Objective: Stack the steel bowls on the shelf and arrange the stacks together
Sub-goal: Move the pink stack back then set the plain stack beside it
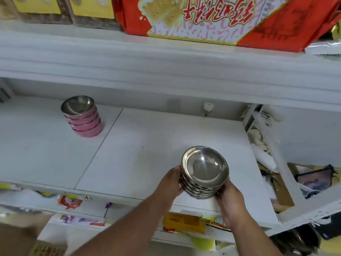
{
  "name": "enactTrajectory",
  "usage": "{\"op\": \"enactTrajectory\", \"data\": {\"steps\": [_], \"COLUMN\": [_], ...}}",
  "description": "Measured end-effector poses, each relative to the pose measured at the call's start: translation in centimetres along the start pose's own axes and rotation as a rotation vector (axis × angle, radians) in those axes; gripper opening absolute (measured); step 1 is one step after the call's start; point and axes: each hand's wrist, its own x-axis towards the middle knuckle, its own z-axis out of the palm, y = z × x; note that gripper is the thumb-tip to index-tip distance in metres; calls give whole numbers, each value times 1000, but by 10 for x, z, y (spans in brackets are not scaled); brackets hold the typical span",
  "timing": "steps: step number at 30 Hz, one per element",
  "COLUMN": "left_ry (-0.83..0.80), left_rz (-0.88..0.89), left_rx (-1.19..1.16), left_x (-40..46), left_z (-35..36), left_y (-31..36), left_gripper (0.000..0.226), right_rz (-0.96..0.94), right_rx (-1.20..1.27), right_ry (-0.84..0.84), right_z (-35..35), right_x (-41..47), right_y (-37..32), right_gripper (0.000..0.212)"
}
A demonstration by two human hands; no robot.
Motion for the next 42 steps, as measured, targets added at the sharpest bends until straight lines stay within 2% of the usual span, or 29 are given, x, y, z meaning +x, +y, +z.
{"op": "enactTrajectory", "data": {"steps": [5, 9, 21, 27, 34, 42], "left_ry": [84, 178, 212, 193, 151, 143], "left_rz": [22, 45, 144, 96, 71, 32], "left_rx": [-16, -78, -61, -91, -91, -64], "left_x": [-9, -16, -35, -30, -13, -3], "left_z": [-3, -33, -212, -282, -317, -329], "left_y": [10, 23, 65, 74, 80, 78], "left_gripper": [40, 39, 34, 31, 38, 38], "right_rz": [-9, -56, -59, -35, -19, 4], "right_rx": [-80, -100, -53, -3, -11, -45], "right_ry": [-17, -102, -159, -116, -113, -96], "right_z": [12, 50, 226, 293, 325, 330], "right_x": [2, 0, -26, -42, -40, -29], "right_y": [-14, -21, 32, 51, 55, 64], "right_gripper": [23, 25, 32, 30, 31, 33]}}
